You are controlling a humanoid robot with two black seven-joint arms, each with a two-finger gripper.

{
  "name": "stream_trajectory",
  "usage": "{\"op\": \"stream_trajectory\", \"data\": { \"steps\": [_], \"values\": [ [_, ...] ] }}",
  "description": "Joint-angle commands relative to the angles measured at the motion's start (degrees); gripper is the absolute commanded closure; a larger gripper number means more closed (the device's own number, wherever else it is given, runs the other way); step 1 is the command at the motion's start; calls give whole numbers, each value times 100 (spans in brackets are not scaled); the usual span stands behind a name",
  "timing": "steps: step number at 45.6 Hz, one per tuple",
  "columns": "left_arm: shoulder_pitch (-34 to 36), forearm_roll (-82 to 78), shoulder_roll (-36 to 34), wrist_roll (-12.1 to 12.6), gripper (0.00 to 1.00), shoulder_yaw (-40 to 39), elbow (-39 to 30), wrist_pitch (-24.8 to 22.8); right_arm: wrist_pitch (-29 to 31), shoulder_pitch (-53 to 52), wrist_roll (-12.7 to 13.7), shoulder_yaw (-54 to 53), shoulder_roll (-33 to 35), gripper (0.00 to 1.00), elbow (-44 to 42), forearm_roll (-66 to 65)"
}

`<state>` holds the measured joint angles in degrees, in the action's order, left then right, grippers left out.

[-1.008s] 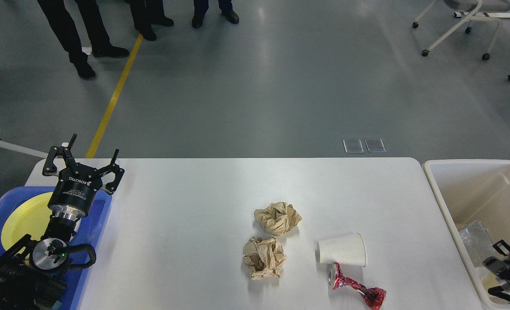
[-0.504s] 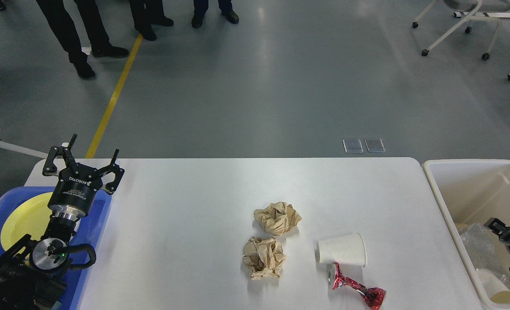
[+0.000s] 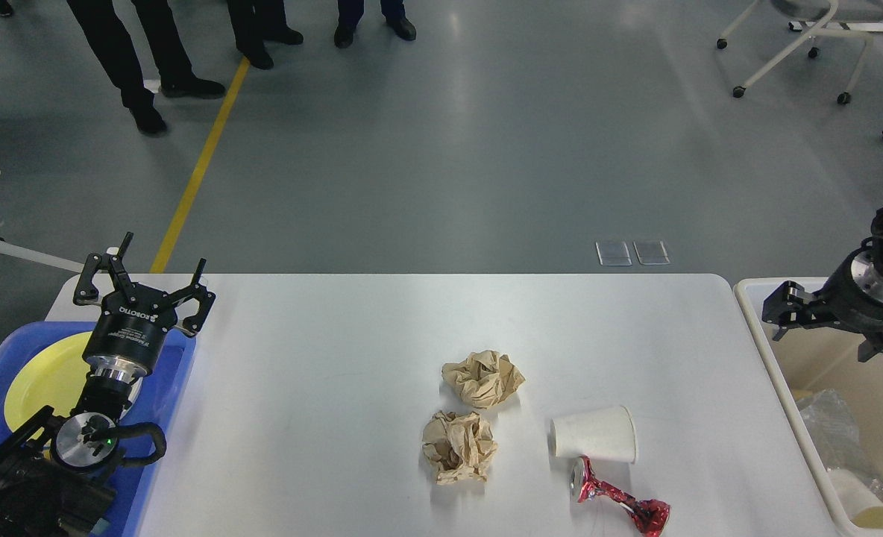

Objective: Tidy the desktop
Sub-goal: 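Raise the right gripper and move it toward the white paper cup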

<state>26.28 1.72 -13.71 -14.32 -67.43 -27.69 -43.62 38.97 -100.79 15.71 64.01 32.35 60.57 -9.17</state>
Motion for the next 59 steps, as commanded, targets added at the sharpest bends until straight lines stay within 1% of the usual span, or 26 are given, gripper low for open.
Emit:
{"op": "stream_trajectory", "data": {
  "steps": [1, 9, 16, 21, 25, 29, 42, 46, 49, 52, 57, 59],
  "values": [
    [0, -5, 0, 0, 4, 2, 0, 3, 392, -1020, 11, 59, -35, 0, 911, 126],
    [0, 4, 0, 0, 4, 2, 0, 3, 305, -2330, 72, 94, -246, 0, 2370, 161],
    [0, 4, 0, 0, 4, 2, 0, 3, 33, -3077, 318, 103, -553, 0, 3205, 661],
    [0, 4, 0, 0, 4, 2, 0, 3, -196, -3605, 397, 94, -879, 0, 3715, 934],
    [0, 4, 0, 0, 4, -7, 0, 3, -249, -3860, 397, 68, -1046, 0, 3831, 1189],
    [0, 4, 0, 0, 4, 2, 0, 3, -258, -3878, 406, 42, -1108, 0, 3813, 1269],
    [0, 4, 0, 0, 4, 2, 0, -6, -468, -3527, 397, 68, -1116, 0, 3681, 1374],
    [0, 4, 0, 0, 4, 2, 0, -6, -723, -3325, 415, 77, -1292, 3, 3567, 1891],
    [0, -5, 0, 0, 4, -7, 0, -6, -1021, -3263, 432, 112, -1441, 5, 3523, 2629],
    [0, 4, 0, 0, 4, 2, 0, -6, -1434, -3132, 599, 121, -1503, 5, 3514, 3490],
    [0, 4, 0, 0, 4, 2, 0, -6, -2181, -2868, 1187, 24, -1635, 4, 3514, 4616],
    [0, -5, 0, 0, 4, 2, 0, -6, -2393, -2789, 1259, -11, -1688, 4, 3514, 4976]
  ]
}}
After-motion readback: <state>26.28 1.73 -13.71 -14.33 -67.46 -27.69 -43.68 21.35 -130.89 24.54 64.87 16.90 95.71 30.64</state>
